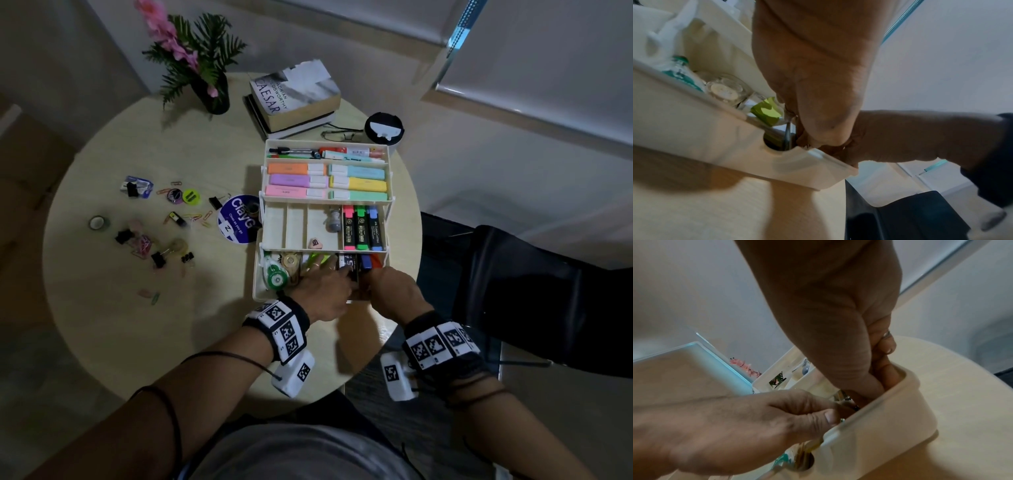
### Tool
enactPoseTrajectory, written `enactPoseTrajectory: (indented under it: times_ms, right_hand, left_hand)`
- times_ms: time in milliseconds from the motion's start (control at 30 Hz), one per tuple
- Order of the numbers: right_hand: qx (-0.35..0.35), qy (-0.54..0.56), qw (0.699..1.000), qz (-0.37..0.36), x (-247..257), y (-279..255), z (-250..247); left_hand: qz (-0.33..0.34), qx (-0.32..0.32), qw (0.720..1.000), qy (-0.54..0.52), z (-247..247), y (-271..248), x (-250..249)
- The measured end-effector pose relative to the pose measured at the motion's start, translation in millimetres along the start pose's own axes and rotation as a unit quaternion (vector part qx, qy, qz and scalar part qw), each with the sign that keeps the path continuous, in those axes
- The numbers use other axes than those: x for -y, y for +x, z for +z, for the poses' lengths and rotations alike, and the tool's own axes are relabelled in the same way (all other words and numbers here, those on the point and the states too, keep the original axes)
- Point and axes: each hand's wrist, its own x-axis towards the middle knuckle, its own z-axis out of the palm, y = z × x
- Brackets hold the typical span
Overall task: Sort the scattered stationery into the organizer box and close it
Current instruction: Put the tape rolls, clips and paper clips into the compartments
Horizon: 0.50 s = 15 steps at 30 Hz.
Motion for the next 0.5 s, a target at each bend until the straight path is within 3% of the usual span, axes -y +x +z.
enactPoseTrajectory:
  times_ms: [233, 367, 500]
  right_hand:
    - [0.010, -0.054, 0.998, -0.007, 6, 7, -5]
    - [0.000, -0.006, 1.000, 0.006, 5, 10, 1]
    - [-0.026, 0.026, 0.999, 0.009, 1, 10, 13]
  left_hand:
    - [-0.040, 0.005, 0.999, 0.000, 3, 8, 1]
    - [-0.065, -0.092, 0.992, -0.049, 4, 14, -1]
    - [-0.045, -0.155, 0.980, -0.114, 3, 9, 1]
